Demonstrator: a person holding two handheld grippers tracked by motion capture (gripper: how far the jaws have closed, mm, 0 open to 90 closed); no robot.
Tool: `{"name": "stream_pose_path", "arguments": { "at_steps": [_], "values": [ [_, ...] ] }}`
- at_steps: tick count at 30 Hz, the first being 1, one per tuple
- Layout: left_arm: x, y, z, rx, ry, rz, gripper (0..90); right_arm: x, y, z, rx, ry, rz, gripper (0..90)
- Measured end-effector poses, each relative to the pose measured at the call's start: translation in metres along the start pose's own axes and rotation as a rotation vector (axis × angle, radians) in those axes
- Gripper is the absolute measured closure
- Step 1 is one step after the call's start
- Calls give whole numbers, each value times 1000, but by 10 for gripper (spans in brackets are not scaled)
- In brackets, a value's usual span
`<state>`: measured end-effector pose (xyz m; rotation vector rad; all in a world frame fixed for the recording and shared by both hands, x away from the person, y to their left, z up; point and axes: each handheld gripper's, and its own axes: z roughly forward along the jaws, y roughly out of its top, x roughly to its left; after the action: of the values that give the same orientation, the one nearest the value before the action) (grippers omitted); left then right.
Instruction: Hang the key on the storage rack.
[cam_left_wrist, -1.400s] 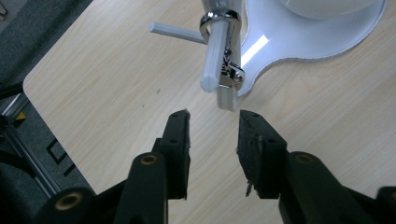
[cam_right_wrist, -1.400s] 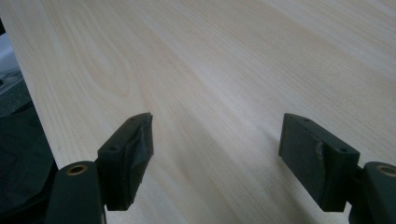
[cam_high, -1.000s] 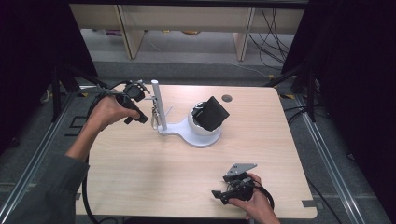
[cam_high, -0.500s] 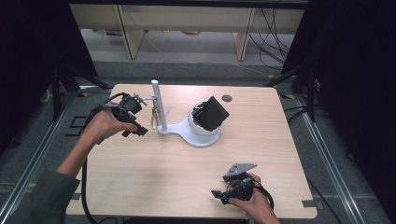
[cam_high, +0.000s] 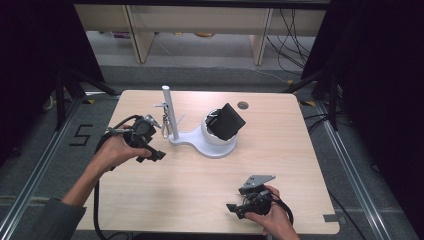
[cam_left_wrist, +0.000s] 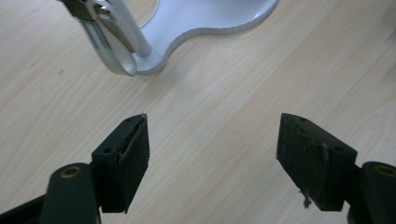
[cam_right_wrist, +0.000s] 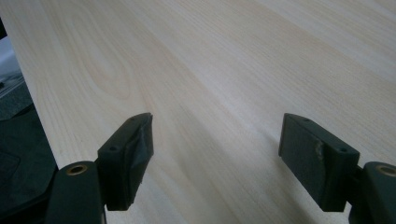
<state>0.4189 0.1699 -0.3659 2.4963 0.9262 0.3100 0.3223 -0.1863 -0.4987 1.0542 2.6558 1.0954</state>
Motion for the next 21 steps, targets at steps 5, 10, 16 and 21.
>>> {"name": "stream_pose_path", "arguments": {
  "at_steps": [5,10,16,21],
  "values": [
    [-17,-8,8,-24,-34,5,225,-1,-1,1,-18,-1,12,272],
    [-29,-14,15,-38,-63,33,213,-1,-1,1,-17,2,8,272],
    [-44,-22,25,-43,-91,45,206,-1,1,-1,-1,2,9,272],
    [-54,-34,34,-51,-109,67,205,-1,1,-1,-7,1,2,272]
  ]
}}
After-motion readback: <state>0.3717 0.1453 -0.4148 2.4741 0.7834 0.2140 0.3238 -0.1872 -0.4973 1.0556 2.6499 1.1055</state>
